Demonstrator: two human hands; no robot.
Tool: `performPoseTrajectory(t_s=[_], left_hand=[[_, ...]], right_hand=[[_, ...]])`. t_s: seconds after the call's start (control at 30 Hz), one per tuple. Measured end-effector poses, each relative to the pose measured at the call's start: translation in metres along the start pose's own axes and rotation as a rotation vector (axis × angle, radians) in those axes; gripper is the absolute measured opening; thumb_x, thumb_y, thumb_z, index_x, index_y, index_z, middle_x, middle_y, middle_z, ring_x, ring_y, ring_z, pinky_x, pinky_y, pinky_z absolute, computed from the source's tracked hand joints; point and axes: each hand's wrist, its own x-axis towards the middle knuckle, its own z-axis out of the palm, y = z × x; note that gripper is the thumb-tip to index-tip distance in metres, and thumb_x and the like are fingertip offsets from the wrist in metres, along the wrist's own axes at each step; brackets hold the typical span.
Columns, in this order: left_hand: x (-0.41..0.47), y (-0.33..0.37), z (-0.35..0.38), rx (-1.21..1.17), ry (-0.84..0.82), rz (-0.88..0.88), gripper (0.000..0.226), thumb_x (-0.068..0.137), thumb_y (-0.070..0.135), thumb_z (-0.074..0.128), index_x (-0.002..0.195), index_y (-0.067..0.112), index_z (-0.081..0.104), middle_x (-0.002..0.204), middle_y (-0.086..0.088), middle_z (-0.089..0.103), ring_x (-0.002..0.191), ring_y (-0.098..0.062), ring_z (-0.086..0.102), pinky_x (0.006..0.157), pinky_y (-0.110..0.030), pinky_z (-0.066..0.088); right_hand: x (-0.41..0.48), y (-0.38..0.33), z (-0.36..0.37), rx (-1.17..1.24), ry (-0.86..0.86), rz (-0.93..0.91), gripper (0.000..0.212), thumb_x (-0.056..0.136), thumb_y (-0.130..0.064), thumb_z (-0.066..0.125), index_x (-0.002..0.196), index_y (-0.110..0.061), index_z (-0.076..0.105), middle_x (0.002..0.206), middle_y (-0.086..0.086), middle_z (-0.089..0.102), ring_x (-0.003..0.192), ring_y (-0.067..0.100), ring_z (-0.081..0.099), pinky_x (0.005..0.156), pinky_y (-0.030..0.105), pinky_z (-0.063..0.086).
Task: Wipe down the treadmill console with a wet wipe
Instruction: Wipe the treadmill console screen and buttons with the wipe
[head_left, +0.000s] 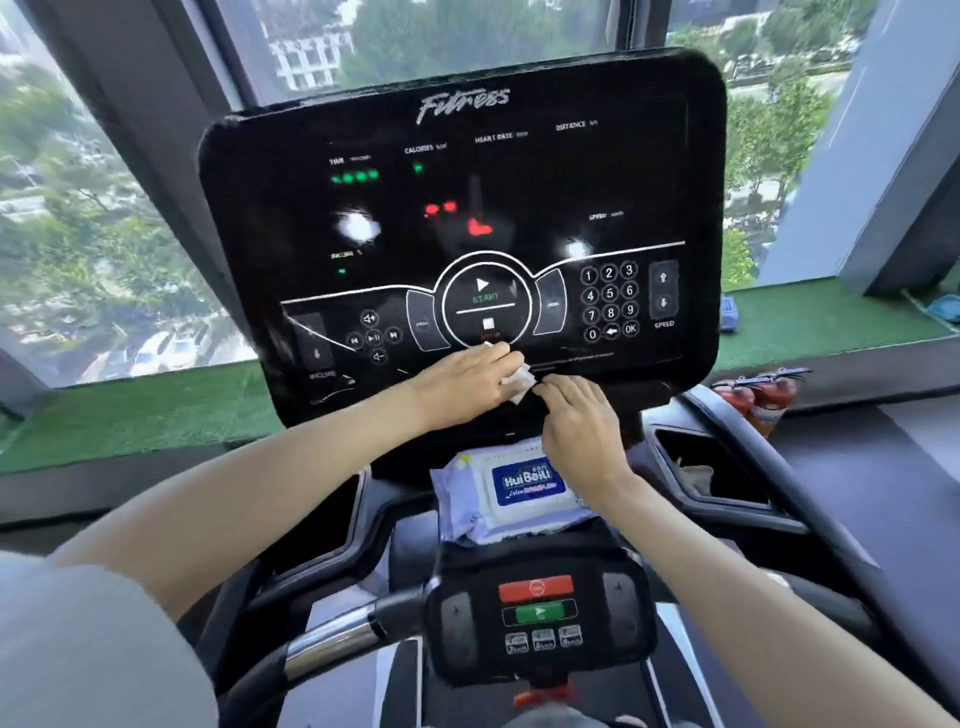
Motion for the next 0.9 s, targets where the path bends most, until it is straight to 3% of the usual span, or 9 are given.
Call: performPoseTrajectory(t_s=[0.1, 0.17, 0.23, 0.43, 0.5, 0.6, 0.7, 0.83, 0.9], left_hand=[[-0.03, -0.009, -0.003, 0.097, -0.019, 0.029, 0.021, 0.096, 0.013, 0.042, 0.114, 0.015, 0.054, 0.094, -0.012, 0.053, 0.082, -0.025, 0.046, 0.069, -0.036, 0.047], [-0.052, -0.019, -0.008, 0.083, -0.048, -0.005, 0.028, 0.094, 0.013, 0.047, 0.119, 0.025, 0.048, 0.101, -0.015, 0.054, 0.089, -0.029, 0.048, 0.076, -0.037, 0.046], [-0.073, -0.028, -0.01, 0.095, -0.065, 0.009, 0.04, 0.088, 0.005, 0.054, 0.123, 0.022, 0.051, 0.095, -0.01, 0.051, 0.084, -0.024, 0.046, 0.072, -0.034, 0.043], [-0.13, -0.053, -0.034, 0.286, -0.024, -0.012, 0.031, 0.079, -0.001, 0.058, 0.106, 0.012, 0.063, 0.087, -0.01, 0.056, 0.08, -0.026, 0.053, 0.077, -0.034, 0.04], [-0.148, -0.063, -0.047, 0.174, 0.14, -0.341, 0.029, 0.085, -0.001, 0.051, 0.11, 0.008, 0.062, 0.095, -0.016, 0.057, 0.09, -0.03, 0.052, 0.081, -0.041, 0.046], [-0.171, -0.074, -0.058, -0.004, 0.458, -0.944, 0.044, 0.083, -0.013, 0.051, 0.121, 0.008, 0.058, 0.093, -0.016, 0.05, 0.084, -0.025, 0.043, 0.063, -0.036, 0.045], [-0.175, -0.062, -0.041, -0.088, 0.539, -1.065, 0.051, 0.083, -0.015, 0.045, 0.126, 0.011, 0.055, 0.091, -0.011, 0.046, 0.083, -0.024, 0.044, 0.062, -0.031, 0.042], [-0.142, -0.02, -0.009, -0.255, 0.613, -1.232, 0.025, 0.082, -0.012, 0.05, 0.1, 0.002, 0.059, 0.09, -0.011, 0.053, 0.08, -0.027, 0.051, 0.066, -0.044, 0.05], [-0.126, -0.004, 0.002, -0.314, 0.572, -1.136, 0.02, 0.082, -0.01, 0.052, 0.096, 0.003, 0.057, 0.092, -0.011, 0.056, 0.082, -0.027, 0.052, 0.072, -0.036, 0.047]], right_hand=[[0.004, -0.019, 0.011, 0.015, -0.016, -0.041, 0.038, 0.069, -0.001, 0.036, 0.089, -0.002, 0.068, 0.085, 0.009, 0.066, 0.078, 0.027, 0.063, 0.079, 0.033, 0.049], [0.006, -0.03, 0.019, 0.021, -0.035, -0.058, 0.038, 0.069, 0.0, 0.036, 0.089, -0.002, 0.069, 0.085, 0.009, 0.067, 0.078, 0.027, 0.064, 0.08, 0.032, 0.048], [0.008, -0.041, 0.026, 0.029, -0.065, -0.076, 0.039, 0.07, -0.001, 0.035, 0.089, -0.002, 0.069, 0.085, 0.008, 0.067, 0.078, 0.027, 0.064, 0.079, 0.03, 0.047], [0.014, -0.072, 0.04, 0.086, -0.103, -0.138, 0.043, 0.067, -0.001, 0.032, 0.087, -0.003, 0.07, 0.085, 0.007, 0.068, 0.076, 0.025, 0.064, 0.074, 0.031, 0.052], [0.015, -0.081, 0.043, 0.095, -0.117, -0.151, 0.044, 0.066, -0.002, 0.031, 0.086, -0.003, 0.071, 0.085, 0.006, 0.068, 0.076, 0.024, 0.064, 0.073, 0.03, 0.051], [0.017, -0.088, 0.051, 0.089, -0.162, -0.156, 0.045, 0.065, -0.002, 0.031, 0.086, -0.004, 0.07, 0.082, 0.006, 0.068, 0.072, 0.024, 0.064, 0.066, 0.03, 0.055], [0.017, -0.091, 0.057, 0.082, -0.209, -0.176, 0.041, 0.062, 0.002, 0.036, 0.084, -0.004, 0.071, 0.074, 0.004, 0.065, 0.065, 0.022, 0.061, 0.058, 0.03, 0.055], [0.013, -0.089, 0.053, 0.046, -0.237, -0.225, 0.044, 0.066, -0.005, 0.032, 0.085, -0.005, 0.072, 0.075, 0.001, 0.066, 0.065, 0.018, 0.062, 0.053, 0.021, 0.049], [0.013, -0.087, 0.051, 0.043, -0.242, -0.238, 0.043, 0.068, -0.008, 0.033, 0.085, -0.006, 0.072, 0.075, 0.001, 0.066, 0.066, 0.018, 0.062, 0.048, 0.02, 0.048]])
